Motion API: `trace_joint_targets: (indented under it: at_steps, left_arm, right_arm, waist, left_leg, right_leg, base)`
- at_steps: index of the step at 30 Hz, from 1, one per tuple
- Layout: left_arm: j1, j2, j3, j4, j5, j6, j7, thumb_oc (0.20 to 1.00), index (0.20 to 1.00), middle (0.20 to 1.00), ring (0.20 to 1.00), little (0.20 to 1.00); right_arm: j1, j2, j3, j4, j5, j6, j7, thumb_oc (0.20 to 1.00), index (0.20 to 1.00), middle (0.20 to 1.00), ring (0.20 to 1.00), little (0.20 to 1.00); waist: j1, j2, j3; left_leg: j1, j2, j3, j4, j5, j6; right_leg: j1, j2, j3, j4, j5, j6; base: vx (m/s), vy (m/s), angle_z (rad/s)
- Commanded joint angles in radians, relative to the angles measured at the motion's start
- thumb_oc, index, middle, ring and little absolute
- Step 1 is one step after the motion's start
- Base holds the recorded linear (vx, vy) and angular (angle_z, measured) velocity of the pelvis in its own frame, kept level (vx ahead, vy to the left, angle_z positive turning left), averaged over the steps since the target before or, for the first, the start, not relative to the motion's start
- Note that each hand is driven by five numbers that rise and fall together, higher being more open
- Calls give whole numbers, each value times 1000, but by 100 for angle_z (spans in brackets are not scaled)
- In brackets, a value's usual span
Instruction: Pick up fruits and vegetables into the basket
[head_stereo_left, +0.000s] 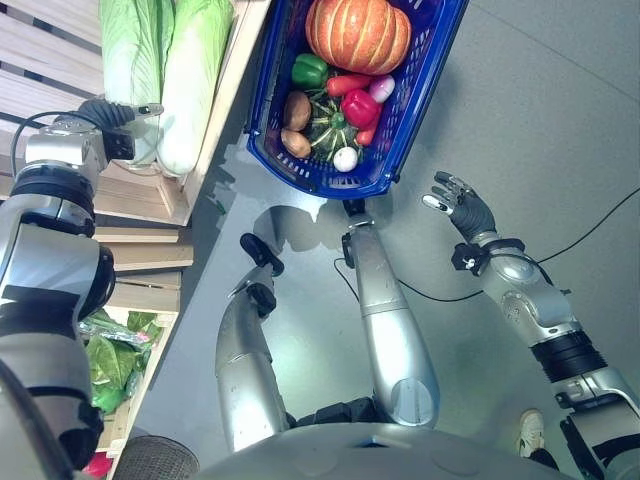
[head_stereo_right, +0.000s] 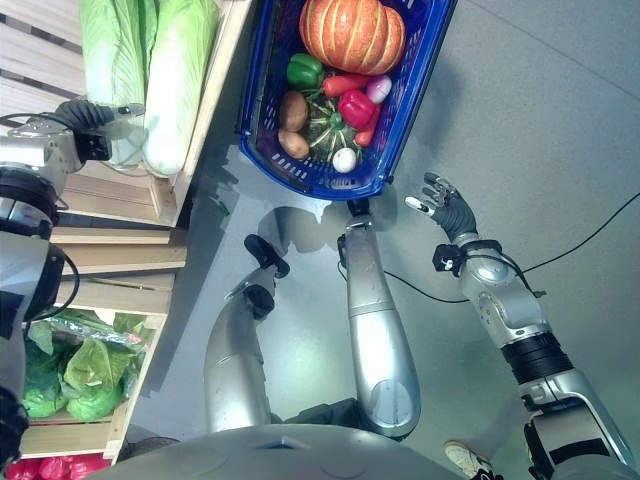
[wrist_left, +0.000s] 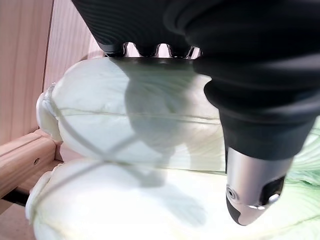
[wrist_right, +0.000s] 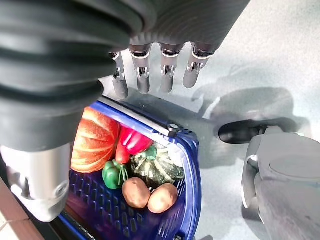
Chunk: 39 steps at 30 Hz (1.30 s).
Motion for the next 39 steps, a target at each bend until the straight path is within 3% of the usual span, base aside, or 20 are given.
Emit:
trace_joint_targets:
  at_steps: [1, 2, 7, 10, 15, 16, 19, 23, 29, 35, 37, 38, 39]
  left_arm:
    - [167, -325, 3, -39, -171, 59, -175, 272, 272, 272, 272, 272]
    - [174, -326, 16, -62, -194, 16, -129, 200, 200, 200, 200, 200]
    - [244, -309, 79, -228, -243, -123, -30, 200, 200, 200, 200, 200]
    - [323, -295, 116, -342, -222, -236, 14, 200, 200, 200, 200, 200]
    - [420, -276, 160, -474, -171, -355, 73, 200, 200, 200, 200, 200]
    - [455, -262, 180, -533, -118, -427, 120, 200, 200, 200, 200, 200]
    - [494, -267, 213, -604, -82, -471, 143, 200, 200, 200, 200, 200]
    - [552, -267, 231, -766, 25, -587, 278, 200, 200, 200, 200, 200]
    - [563, -285, 223, -913, 230, -650, 440, 200, 200, 200, 200, 200]
    - [533, -278, 160, -989, 420, -634, 501, 200, 200, 200, 200, 200]
    - [517, -282, 130, -995, 482, -632, 521, 200, 200, 200, 200, 200]
    - [519, -283, 127, -995, 486, -632, 521, 200, 200, 200, 200, 200]
    - [501, -281, 103, -999, 531, -626, 527, 200, 200, 200, 200, 200]
  right_arm:
    - [0, 4, 9, -72, 14, -16, 4, 1000, 1000, 1000, 1000, 1000]
    - [4, 4, 7, -82, 10, -17, 4, 1000, 1000, 1000, 1000, 1000]
    - [53, 2, -27, -143, -51, -59, 7, 1000, 1000, 1000, 1000, 1000]
    - [87, -4, -71, -195, -65, -119, 37, 1000, 1000, 1000, 1000, 1000]
    - [86, -21, -115, -261, -122, -209, 89, 1000, 1000, 1000, 1000, 1000]
    - [73, -27, -124, -291, -144, -248, 94, 1000, 1000, 1000, 1000, 1000]
    - [54, -21, -142, -317, -137, -265, 95, 1000, 1000, 1000, 1000, 1000]
    - [-43, 24, -134, -342, -88, -266, 41, 1000, 1000, 1000, 1000, 1000]
    - [-168, 143, -66, -348, -60, -216, -78, 1000, 1000, 1000, 1000, 1000]
    - [-269, 268, 41, -308, 83, -159, -147, 1000, 1000, 1000, 1000, 1000]
    - [-296, 306, 70, -290, 144, -152, -157, 1000, 1000, 1000, 1000, 1000]
    - [-295, 309, 73, -287, 149, -153, -159, 1000, 1000, 1000, 1000, 1000]
    - [-312, 336, 94, -271, 196, -154, -161, 1000, 1000, 1000, 1000, 1000]
  waist:
    - [-59, -61, 52]
    - [-56, -62, 52]
    - [-36, -52, 52]
    - [-21, -37, 52]
    - [6, -23, 52]
    - [24, -20, 52]
    - [45, -15, 52]
    - [96, -11, 52]
    - [157, -22, 52]
    - [215, -49, 52]
    - [229, -55, 52]
    - [231, -54, 52]
    - [242, -59, 52]
  left_leg:
    - [-39, 7, 25, 130, -94, 10]
    - [-33, 7, 24, 129, -95, 11]
    - [2, -1, 20, 121, -97, 19]
    - [45, -13, 20, 103, -98, 22]
    - [111, -26, 14, 71, -93, 21]
    - [138, -27, 8, 64, -94, 22]
    - [175, -31, 0, 55, -95, 25]
    - [229, -39, -24, 51, -103, 31]
    - [274, -46, -57, 54, -111, 41]
    - [314, -46, -89, 55, -109, 49]
    - [316, -47, -87, 37, -75, 61]
    - [331, -48, -99, 44, -101, 52]
    - [330, -48, -94, 32, -73, 63]
  right_leg:
    - [8, 36, -17, -41, 1, 20]
    - [14, 35, -19, -38, -2, 20]
    - [49, 24, -28, -35, -12, 21]
    - [90, 11, -36, -44, -17, 23]
    - [164, -9, -55, -72, -21, 24]
    - [197, -18, -67, -78, -26, 24]
    - [240, -27, -80, -85, -30, 24]
    - [319, -42, -109, -97, -39, 23]
    - [392, -47, -142, -97, -43, 21]
    - [467, -51, -183, -106, -36, 18]
    - [477, -51, -200, -125, -3, 10]
    - [491, -49, -194, -114, -30, 18]
    - [497, -52, -210, -128, -3, 10]
  base:
    - [0, 0, 0]
    - [0, 0, 0]
    - [4, 4, 1]
    - [17, 22, 9]
    - [2, -4, 12]
    - [-8, -41, 1]
    - [-8, -55, 8]
    - [-7, -109, 15]
    - [-12, -124, 12]
    - [-21, -163, 15]
    - [-38, -126, 20]
    - [8, -128, 14]
    - [13, -114, 10]
